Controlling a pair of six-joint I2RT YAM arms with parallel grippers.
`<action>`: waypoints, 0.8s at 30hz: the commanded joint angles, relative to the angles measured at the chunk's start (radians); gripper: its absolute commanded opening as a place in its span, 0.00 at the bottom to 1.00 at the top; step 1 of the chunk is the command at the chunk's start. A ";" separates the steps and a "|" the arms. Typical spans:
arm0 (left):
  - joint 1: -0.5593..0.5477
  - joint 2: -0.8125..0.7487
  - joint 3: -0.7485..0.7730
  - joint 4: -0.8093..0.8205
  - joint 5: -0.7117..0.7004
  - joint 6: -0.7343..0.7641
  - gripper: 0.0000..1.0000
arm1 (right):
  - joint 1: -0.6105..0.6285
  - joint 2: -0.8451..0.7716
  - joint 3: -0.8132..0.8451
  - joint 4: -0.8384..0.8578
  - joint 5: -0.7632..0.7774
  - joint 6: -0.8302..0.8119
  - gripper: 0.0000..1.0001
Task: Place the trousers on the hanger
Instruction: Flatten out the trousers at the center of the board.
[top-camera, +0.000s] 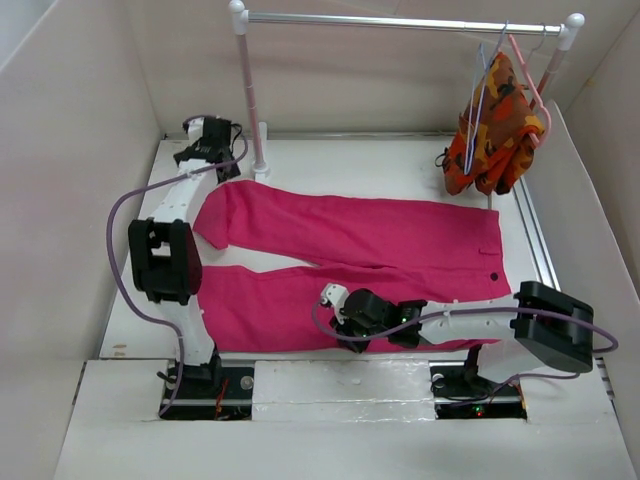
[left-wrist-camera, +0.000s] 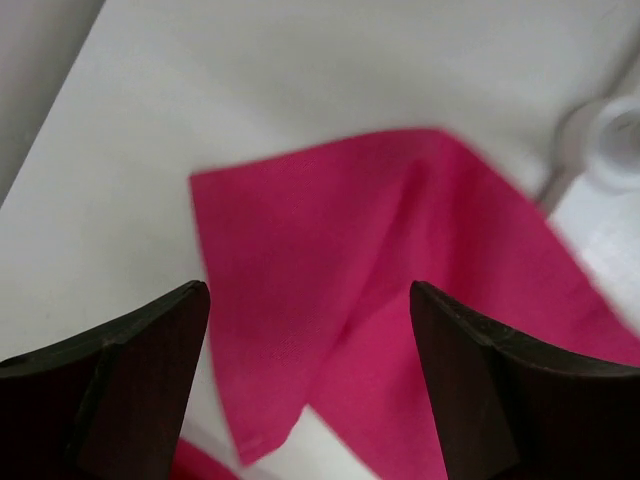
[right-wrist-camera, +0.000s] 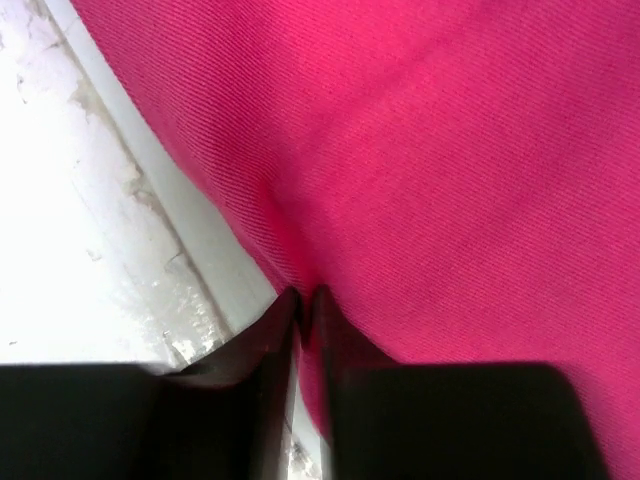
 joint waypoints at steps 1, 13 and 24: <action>0.090 -0.217 -0.160 0.028 0.073 -0.092 0.77 | 0.013 -0.014 0.017 -0.131 -0.002 -0.013 0.30; 0.314 -0.475 -0.718 0.280 0.346 -0.258 0.67 | 0.013 -0.160 0.192 -0.308 0.028 -0.112 0.47; 0.314 -0.299 -0.746 0.466 0.631 -0.272 0.47 | 0.013 -0.229 0.202 -0.350 0.066 -0.086 0.47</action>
